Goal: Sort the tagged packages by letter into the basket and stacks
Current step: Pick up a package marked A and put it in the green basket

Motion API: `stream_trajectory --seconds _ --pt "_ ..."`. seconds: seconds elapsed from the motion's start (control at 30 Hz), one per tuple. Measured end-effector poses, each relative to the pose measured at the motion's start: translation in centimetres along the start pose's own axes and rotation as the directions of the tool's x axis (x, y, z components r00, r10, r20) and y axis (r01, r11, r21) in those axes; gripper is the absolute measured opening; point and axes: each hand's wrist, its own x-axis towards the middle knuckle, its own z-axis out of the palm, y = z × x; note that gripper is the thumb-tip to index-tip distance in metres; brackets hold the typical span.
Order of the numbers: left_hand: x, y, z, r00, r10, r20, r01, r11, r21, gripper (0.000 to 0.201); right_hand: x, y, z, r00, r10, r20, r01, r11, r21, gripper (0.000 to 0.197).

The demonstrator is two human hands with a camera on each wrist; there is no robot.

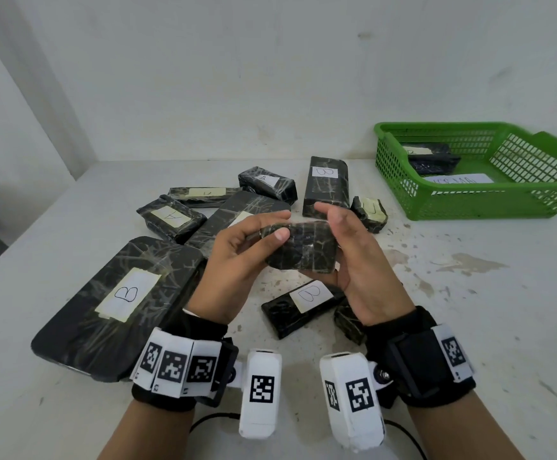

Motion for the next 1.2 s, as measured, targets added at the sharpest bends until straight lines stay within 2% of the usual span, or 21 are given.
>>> stream_trajectory --seconds 0.07,0.13,0.27,0.33,0.47,0.63,0.83,1.03,1.2 --pt "0.1 0.1 -0.3 0.999 0.020 0.029 -0.020 1.000 0.008 0.018 -0.1 -0.2 -0.1 0.996 0.092 0.013 -0.092 0.996 -0.004 0.065" --pt "0.0 0.2 -0.5 0.999 0.035 0.038 -0.035 0.999 0.012 0.022 -0.2 -0.4 0.0 0.988 0.149 0.036 -0.149 0.989 0.004 0.061" --pt "-0.1 0.7 -0.2 0.997 0.054 0.046 -0.053 0.998 -0.025 0.050 -0.2 -0.4 0.1 0.998 0.045 0.031 -0.048 0.995 0.084 0.042" --pt "-0.1 1.0 0.0 1.000 0.002 0.017 -0.001 0.999 -0.045 0.060 -0.2 -0.4 0.0 0.999 0.005 0.047 -0.010 0.994 0.113 0.039" --pt "-0.1 0.7 0.3 0.996 -0.083 -0.025 0.083 0.996 -0.008 0.052 0.0 -0.2 -0.2 0.997 -0.027 0.078 0.017 0.992 0.126 0.045" --pt "-0.1 0.7 0.0 0.995 -0.045 -0.094 0.041 0.998 -0.039 0.042 0.1 0.0 0.0 0.995 -0.038 0.091 0.024 0.988 0.152 0.060" --pt "-0.2 1.0 0.3 0.996 -0.035 -0.081 0.033 0.999 -0.030 0.041 -0.1 0.0 0.0 0.992 -0.086 0.096 0.069 0.984 0.166 0.058" --pt "-0.3 0.8 0.5 0.982 0.052 -0.183 -0.052 0.999 0.003 0.030 0.0 0.1 0.2 0.989 -0.076 0.124 0.061 0.991 0.120 0.058" --pt "-0.2 0.7 0.4 0.990 0.028 -0.135 -0.029 1.000 -0.008 0.023 0.0 0.3 -0.1 0.990 -0.106 0.097 0.095 0.989 0.111 0.053"
